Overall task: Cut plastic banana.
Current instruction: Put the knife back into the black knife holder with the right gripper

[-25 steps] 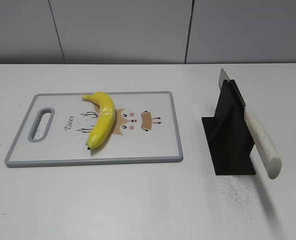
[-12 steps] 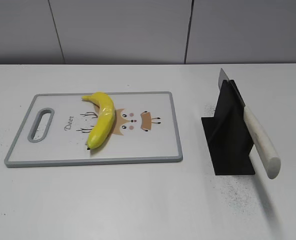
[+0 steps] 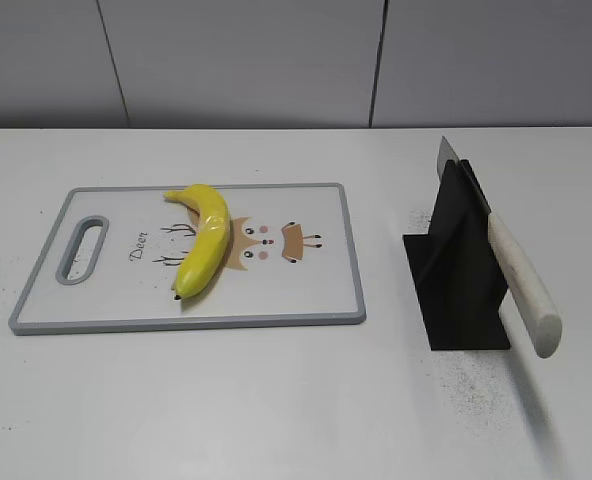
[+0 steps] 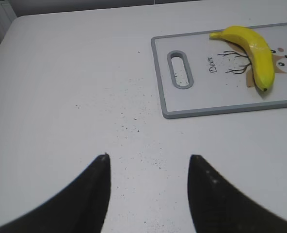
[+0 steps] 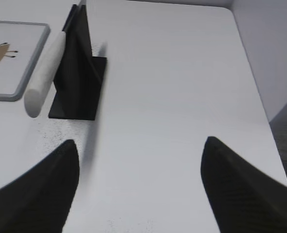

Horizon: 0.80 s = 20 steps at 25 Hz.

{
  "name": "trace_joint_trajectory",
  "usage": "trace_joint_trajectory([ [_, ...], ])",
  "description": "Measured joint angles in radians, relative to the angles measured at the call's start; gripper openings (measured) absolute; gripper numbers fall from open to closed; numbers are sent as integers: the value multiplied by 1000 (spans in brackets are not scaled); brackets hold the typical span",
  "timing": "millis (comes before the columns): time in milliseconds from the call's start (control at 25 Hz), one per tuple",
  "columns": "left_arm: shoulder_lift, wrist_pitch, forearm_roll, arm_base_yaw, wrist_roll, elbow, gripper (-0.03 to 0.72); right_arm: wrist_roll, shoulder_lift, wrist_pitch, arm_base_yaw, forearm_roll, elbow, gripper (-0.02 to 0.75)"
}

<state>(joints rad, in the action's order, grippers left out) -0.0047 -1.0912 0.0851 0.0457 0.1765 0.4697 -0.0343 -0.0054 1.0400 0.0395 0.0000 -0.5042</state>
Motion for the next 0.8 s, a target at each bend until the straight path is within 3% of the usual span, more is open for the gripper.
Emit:
trace_joint_trajectory([
  [800,0,0,0,-12,0,0,460,0,0,0,-21,5,0,591],
])
